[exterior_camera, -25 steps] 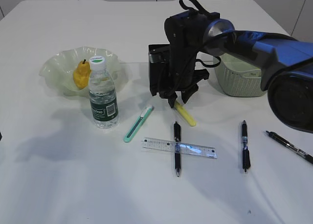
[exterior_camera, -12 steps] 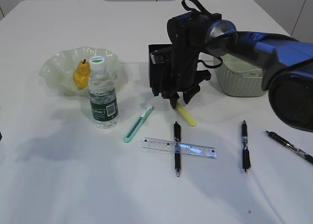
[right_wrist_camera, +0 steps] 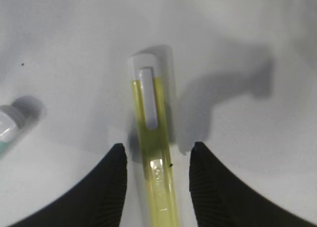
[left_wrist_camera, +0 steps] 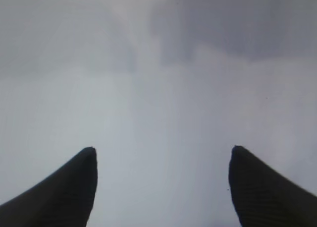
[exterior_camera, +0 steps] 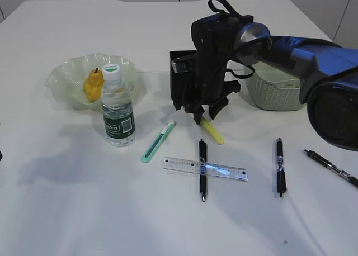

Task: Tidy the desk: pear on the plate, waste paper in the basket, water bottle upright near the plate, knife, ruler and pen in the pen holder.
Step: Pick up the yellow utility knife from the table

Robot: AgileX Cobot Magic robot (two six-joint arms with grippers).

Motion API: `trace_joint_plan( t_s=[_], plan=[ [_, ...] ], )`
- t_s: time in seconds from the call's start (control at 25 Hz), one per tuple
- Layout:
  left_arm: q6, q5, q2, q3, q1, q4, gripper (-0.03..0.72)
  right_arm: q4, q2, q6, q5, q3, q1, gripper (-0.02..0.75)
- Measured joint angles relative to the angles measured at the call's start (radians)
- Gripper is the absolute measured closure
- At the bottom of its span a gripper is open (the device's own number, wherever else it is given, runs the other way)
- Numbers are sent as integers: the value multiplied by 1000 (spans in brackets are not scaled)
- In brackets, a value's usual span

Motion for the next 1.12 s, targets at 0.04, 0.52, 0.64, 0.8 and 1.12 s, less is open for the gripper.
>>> trace_joint_plan(
  t_s=[0.04,0.52,0.64,0.8,1.12],
  plan=[
    [0,0,0,0,0,0,97,0,0,0,0,0,0,421],
    [0,0,0,0,0,0,97,4,0,0,0,0,0,421],
    [2,0,0,0,0,0,97,6,7,0,0,-1,0,421],
    [2,0,0,0,0,0,97,12,17,0,0,-2,0,420],
    [2,0,0,0,0,0,97,14,18,0,0,-2,0,424]
  ],
)
